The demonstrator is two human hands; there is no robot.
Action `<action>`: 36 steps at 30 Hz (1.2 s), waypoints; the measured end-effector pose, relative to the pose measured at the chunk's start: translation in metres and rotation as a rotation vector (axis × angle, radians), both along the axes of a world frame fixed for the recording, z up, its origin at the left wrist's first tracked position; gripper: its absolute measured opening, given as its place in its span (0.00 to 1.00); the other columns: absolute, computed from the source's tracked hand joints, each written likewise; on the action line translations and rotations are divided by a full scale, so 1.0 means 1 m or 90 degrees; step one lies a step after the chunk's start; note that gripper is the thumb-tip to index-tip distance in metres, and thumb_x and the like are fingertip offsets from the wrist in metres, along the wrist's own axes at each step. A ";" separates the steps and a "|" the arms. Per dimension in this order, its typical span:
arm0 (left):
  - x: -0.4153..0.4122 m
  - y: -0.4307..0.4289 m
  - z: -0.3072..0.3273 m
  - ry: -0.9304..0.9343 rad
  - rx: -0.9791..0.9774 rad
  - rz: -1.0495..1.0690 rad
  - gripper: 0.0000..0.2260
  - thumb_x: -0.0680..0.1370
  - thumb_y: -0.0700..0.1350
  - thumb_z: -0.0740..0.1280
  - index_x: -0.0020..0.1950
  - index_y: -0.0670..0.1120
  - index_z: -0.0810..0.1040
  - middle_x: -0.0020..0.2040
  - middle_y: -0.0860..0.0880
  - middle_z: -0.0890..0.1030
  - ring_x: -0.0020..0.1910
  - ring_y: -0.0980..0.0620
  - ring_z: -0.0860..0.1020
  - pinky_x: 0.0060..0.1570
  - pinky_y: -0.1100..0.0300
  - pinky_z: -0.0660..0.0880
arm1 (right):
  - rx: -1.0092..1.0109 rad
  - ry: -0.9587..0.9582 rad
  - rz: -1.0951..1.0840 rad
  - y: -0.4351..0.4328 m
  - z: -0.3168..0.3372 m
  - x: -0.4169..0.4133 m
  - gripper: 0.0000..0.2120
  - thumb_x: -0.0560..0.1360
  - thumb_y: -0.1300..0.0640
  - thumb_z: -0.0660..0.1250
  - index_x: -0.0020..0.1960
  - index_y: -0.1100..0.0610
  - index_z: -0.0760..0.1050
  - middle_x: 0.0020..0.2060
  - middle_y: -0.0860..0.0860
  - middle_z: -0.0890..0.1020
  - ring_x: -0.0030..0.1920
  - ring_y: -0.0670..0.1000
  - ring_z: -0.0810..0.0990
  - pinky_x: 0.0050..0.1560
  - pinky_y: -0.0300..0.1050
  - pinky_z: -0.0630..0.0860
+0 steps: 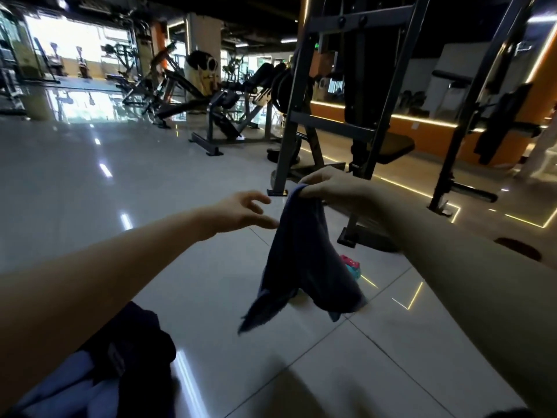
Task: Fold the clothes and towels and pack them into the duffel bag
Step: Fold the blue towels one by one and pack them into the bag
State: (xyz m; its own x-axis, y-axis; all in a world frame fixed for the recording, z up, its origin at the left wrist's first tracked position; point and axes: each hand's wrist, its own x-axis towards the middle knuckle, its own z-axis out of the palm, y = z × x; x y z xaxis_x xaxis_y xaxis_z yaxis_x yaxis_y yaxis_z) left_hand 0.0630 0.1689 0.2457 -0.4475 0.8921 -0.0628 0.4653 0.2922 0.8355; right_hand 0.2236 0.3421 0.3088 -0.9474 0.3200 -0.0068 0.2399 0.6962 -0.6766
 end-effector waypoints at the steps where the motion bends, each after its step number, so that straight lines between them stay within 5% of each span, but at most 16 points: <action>1: 0.005 0.003 0.001 -0.022 0.005 -0.034 0.25 0.72 0.52 0.79 0.67 0.53 0.77 0.61 0.48 0.81 0.61 0.51 0.79 0.61 0.56 0.75 | 0.002 -0.017 0.022 -0.005 0.002 -0.004 0.10 0.81 0.58 0.64 0.60 0.56 0.80 0.57 0.53 0.80 0.59 0.51 0.78 0.56 0.46 0.75; 4: 0.012 0.010 -0.002 -0.015 -0.009 -0.069 0.13 0.75 0.44 0.76 0.59 0.47 0.83 0.57 0.46 0.84 0.60 0.48 0.81 0.61 0.55 0.77 | 0.023 -0.021 0.046 -0.014 0.006 -0.009 0.11 0.81 0.60 0.63 0.61 0.59 0.79 0.57 0.54 0.81 0.58 0.51 0.79 0.57 0.45 0.77; 10: -0.006 -0.001 -0.002 -0.088 0.035 -0.043 0.05 0.76 0.40 0.73 0.52 0.43 0.83 0.45 0.47 0.84 0.45 0.50 0.82 0.47 0.58 0.78 | 0.058 -0.004 -0.019 0.009 -0.011 0.013 0.08 0.78 0.54 0.69 0.52 0.59 0.82 0.48 0.55 0.83 0.50 0.53 0.82 0.51 0.49 0.79; 13: -0.007 -0.001 -0.007 0.022 0.019 0.031 0.06 0.77 0.37 0.70 0.42 0.45 0.79 0.38 0.47 0.81 0.39 0.50 0.78 0.38 0.60 0.72 | 0.046 0.022 -0.075 0.026 -0.018 0.025 0.08 0.76 0.53 0.72 0.46 0.58 0.83 0.45 0.57 0.83 0.49 0.54 0.82 0.50 0.49 0.77; 19: -0.011 -0.001 -0.014 0.334 0.032 0.152 0.03 0.76 0.42 0.70 0.48 0.48 0.78 0.44 0.48 0.81 0.40 0.50 0.78 0.37 0.58 0.71 | 0.072 0.010 -0.150 0.051 -0.028 0.045 0.03 0.75 0.60 0.73 0.47 0.59 0.83 0.47 0.55 0.83 0.50 0.52 0.81 0.52 0.47 0.78; 22: -0.017 -0.008 -0.013 0.457 0.001 0.194 0.05 0.76 0.44 0.70 0.50 0.53 0.78 0.45 0.51 0.78 0.44 0.48 0.77 0.42 0.55 0.71 | 0.131 0.030 -0.192 0.055 -0.028 0.049 0.02 0.76 0.61 0.71 0.45 0.56 0.83 0.44 0.53 0.82 0.46 0.48 0.79 0.44 0.41 0.74; 27: -0.034 -0.015 -0.016 0.300 0.026 0.172 0.06 0.75 0.40 0.71 0.49 0.50 0.79 0.46 0.47 0.80 0.42 0.48 0.78 0.39 0.56 0.74 | 0.198 0.085 -0.263 0.061 -0.029 0.050 0.05 0.77 0.60 0.70 0.43 0.56 0.82 0.38 0.52 0.81 0.43 0.52 0.79 0.43 0.44 0.73; 31: -0.039 -0.025 -0.016 0.171 0.091 0.155 0.03 0.77 0.39 0.72 0.50 0.43 0.81 0.41 0.44 0.80 0.39 0.48 0.77 0.38 0.58 0.73 | 0.202 0.050 -0.288 0.063 -0.032 0.058 0.07 0.78 0.56 0.70 0.43 0.57 0.81 0.36 0.51 0.79 0.38 0.49 0.77 0.35 0.41 0.69; 36: -0.045 -0.033 -0.014 0.069 0.095 0.147 0.03 0.77 0.39 0.73 0.50 0.43 0.83 0.42 0.44 0.83 0.41 0.49 0.79 0.42 0.58 0.76 | 0.215 -0.016 -0.297 0.068 -0.043 0.059 0.08 0.78 0.55 0.70 0.43 0.58 0.82 0.40 0.54 0.81 0.40 0.50 0.77 0.38 0.43 0.71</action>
State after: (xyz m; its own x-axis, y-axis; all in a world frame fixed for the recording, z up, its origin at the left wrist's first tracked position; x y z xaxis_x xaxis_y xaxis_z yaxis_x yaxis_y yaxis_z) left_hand 0.0180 0.1354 0.2315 -0.6365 0.7617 0.1209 0.4896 0.2779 0.8265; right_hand 0.2829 0.4096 0.2657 -0.7062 0.6925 0.1473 0.5872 0.6891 -0.4247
